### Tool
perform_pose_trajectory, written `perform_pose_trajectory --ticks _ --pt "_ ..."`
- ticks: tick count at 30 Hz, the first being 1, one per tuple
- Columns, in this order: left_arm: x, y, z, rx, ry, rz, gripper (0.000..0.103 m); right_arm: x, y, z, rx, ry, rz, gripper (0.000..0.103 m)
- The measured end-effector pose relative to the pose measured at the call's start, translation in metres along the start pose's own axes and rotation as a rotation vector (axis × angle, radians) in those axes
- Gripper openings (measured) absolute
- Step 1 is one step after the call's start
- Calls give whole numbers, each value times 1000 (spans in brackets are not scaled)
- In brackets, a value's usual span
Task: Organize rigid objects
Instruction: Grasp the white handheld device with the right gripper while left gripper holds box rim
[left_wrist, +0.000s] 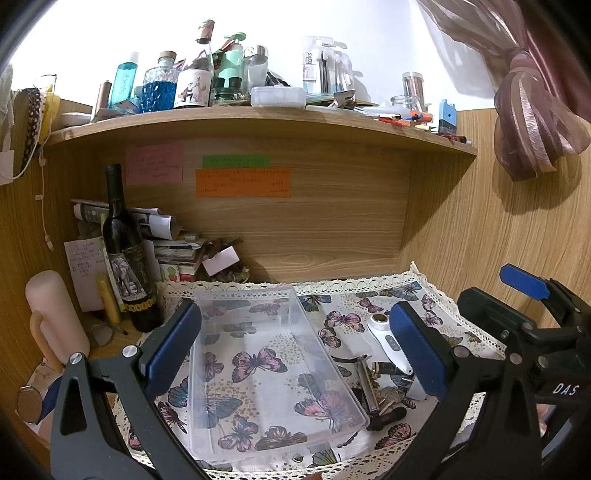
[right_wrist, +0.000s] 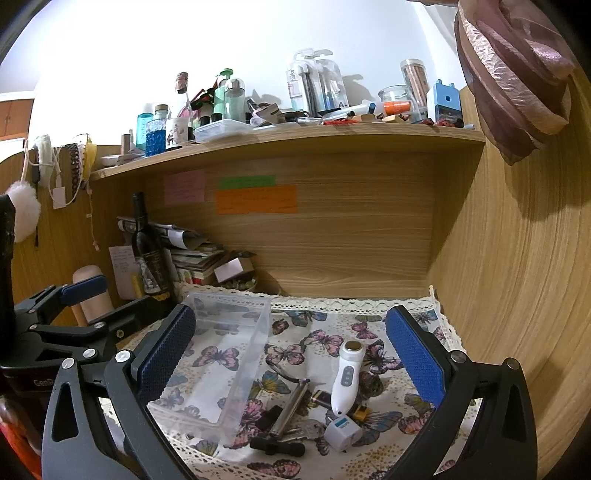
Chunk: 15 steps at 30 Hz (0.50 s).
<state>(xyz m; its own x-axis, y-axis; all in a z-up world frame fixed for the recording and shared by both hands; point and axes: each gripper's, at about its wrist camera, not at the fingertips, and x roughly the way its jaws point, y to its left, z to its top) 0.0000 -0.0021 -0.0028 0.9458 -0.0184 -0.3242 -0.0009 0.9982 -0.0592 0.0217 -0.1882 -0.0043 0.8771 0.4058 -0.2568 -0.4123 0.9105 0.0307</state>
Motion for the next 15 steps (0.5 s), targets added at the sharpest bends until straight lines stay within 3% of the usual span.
perform_pose_trajectory --ticks 3,5,6,8,15 --pt "4 6 -2 -14 21 -20 103 4 -4 -1 0 16 8 103" --pt "8 11 -4 -21 38 -10 96 8 -7 -2 3 26 2 103" --pt "10 14 -4 -21 50 -1 86 10 -8 -3 3 29 -6 103" --pt "18 25 -7 -33 85 11 81 16 -13 -6 2 45 -26 103" --pt "54 73 -23 -86 255 93 58 44 -40 -19 8 175 -78 73"
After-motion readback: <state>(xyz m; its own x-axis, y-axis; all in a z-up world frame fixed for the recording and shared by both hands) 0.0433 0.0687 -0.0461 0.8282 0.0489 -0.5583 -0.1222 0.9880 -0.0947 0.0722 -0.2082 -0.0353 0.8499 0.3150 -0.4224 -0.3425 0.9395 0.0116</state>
